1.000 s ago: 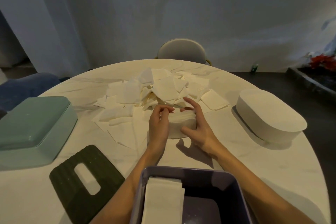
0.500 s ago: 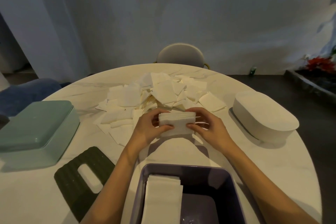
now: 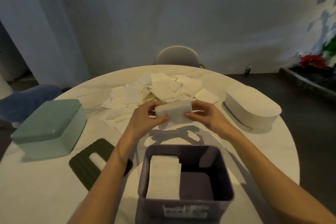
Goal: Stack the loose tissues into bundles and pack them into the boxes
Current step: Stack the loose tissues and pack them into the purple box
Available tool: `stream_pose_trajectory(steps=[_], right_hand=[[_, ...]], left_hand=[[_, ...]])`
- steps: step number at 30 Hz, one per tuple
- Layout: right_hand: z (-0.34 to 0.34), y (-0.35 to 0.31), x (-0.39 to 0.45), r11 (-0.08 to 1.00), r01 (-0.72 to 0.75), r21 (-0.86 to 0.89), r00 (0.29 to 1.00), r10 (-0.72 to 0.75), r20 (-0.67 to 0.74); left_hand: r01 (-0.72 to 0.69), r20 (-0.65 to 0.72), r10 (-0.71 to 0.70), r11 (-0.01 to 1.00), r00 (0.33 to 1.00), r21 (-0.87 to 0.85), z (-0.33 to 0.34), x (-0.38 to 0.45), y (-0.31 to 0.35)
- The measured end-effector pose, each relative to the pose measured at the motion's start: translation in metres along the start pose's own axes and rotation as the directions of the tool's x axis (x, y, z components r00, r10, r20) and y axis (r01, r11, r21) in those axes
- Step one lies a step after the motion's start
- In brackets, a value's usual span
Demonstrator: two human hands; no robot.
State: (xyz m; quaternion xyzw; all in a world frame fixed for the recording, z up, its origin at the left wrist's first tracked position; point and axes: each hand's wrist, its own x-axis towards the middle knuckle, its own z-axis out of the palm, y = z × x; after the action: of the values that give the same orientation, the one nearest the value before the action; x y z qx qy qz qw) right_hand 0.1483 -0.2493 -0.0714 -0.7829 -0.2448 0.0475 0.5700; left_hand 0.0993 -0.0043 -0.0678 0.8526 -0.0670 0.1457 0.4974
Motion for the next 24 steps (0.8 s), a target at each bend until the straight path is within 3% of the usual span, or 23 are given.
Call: stream_pose_trajectory(steps=[3, 5, 9, 13, 16, 19, 24], right_hand=[[-0.008, -0.05, -0.017, 0.964, -0.059, 0.261, 0.998, 0.052, 0.036], [-0.011, -0.08, -0.031, 0.942, -0.124, 0.313, 0.991, 0.103, 0.08], [-0.016, -0.116, -0.056, 0.982, -0.189, -0.001, 0.966, 0.186, 0.181], [-0.023, -0.125, -0.075, 0.919, -0.249, -0.306, 0.931, 0.314, 0.186], [-0.023, -0.128, -0.087, 0.876, -0.266, -0.403, 0.903, 0.373, 0.213], [-0.017, -0.129, -0.094, 0.814, -0.212, -0.541, 0.916, 0.359, 0.18], [-0.004, -0.122, -0.101, 0.685, -0.072, -0.725, 0.976, 0.198, 0.091]], left_hand=[[0.144, 0.071, -0.134, 0.978, 0.988, -0.151, -0.017, -0.02, 0.05], [0.254, 0.192, -0.217, 0.948, 0.957, -0.193, -0.023, -0.036, 0.083], [0.351, 0.281, -0.297, 0.922, 0.913, -0.164, -0.018, -0.074, 0.119], [0.437, 0.31, -0.389, 0.894, 0.867, -0.101, -0.007, -0.111, 0.122], [0.428, 0.312, -0.394, 0.903, 0.864, -0.044, 0.001, -0.124, 0.121], [0.437, 0.355, -0.412, 0.899, 0.839, 0.01, 0.008, -0.13, 0.123], [0.442, 0.387, -0.446, 0.891, 0.807, 0.106, 0.017, -0.132, 0.122]])
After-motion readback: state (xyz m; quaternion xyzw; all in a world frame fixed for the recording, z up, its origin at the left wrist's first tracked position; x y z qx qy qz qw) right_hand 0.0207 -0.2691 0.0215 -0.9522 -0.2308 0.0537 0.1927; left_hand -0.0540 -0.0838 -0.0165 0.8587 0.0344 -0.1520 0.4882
